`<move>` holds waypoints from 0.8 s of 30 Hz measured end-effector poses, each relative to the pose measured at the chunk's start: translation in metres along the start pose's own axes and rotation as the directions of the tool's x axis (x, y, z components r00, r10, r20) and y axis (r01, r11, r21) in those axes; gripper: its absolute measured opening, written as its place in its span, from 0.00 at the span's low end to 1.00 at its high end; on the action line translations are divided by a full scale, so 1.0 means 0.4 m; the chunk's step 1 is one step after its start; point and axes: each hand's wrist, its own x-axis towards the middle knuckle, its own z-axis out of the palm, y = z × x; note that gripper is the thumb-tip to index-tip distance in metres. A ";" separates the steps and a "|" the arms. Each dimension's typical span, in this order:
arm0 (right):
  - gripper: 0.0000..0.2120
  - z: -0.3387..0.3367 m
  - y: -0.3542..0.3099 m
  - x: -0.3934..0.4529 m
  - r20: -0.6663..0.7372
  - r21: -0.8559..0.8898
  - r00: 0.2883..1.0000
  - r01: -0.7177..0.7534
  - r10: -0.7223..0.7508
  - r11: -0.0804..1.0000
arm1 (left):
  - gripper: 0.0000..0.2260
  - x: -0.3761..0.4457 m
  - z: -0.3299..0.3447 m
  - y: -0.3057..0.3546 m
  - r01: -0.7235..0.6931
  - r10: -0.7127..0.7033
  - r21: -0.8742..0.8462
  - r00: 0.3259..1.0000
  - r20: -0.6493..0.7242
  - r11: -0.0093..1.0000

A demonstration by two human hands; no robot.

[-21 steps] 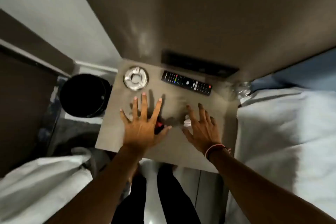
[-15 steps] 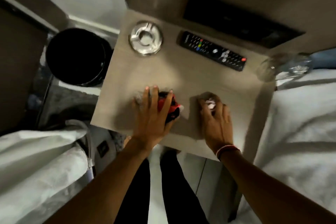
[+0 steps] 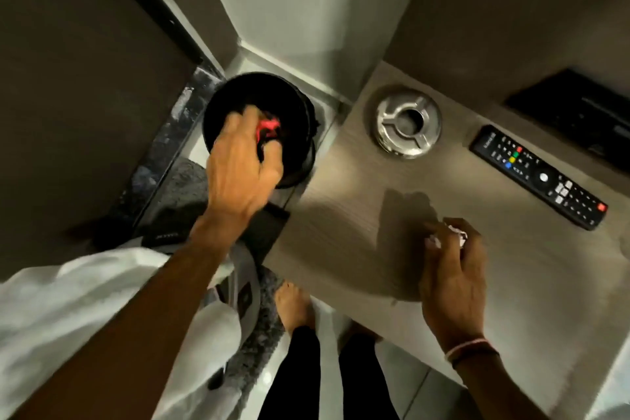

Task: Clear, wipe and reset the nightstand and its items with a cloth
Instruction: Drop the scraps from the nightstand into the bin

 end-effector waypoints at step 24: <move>0.50 0.210 -0.466 0.302 0.201 0.048 0.971 0.120 -0.127 0.992 | 0.22 0.061 -0.144 -0.271 0.042 -0.054 0.148 0.996 0.076 0.988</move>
